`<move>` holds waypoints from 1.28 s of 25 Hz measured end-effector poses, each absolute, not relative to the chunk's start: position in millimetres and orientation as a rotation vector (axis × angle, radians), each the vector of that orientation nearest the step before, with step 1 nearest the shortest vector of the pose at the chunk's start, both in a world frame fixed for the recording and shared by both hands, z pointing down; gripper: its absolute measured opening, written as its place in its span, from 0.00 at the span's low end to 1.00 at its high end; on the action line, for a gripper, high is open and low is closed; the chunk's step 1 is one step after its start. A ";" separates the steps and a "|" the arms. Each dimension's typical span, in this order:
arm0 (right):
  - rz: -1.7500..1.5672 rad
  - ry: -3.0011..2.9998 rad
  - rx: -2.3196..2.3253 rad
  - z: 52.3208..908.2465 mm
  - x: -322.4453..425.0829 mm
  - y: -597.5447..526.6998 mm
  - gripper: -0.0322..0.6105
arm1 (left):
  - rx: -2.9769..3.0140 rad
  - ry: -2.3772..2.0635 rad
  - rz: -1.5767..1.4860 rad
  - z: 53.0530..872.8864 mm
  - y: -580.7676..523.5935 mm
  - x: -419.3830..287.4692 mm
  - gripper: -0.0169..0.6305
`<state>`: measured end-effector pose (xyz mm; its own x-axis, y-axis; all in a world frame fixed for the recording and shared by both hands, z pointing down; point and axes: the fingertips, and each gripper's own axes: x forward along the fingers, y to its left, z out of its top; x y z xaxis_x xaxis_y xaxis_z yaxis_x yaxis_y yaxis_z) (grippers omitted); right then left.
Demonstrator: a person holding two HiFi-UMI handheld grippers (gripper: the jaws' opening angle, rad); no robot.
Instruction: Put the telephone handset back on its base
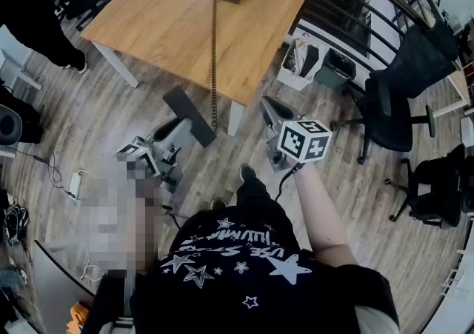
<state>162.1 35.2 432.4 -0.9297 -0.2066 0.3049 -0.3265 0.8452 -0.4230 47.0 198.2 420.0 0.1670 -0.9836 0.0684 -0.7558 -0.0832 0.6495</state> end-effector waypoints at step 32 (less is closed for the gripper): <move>0.727 -2.703 0.482 459.3 151.5 47.0 0.05 | 1.885 -1.656 -0.541 433.3 222.9 24.5 0.14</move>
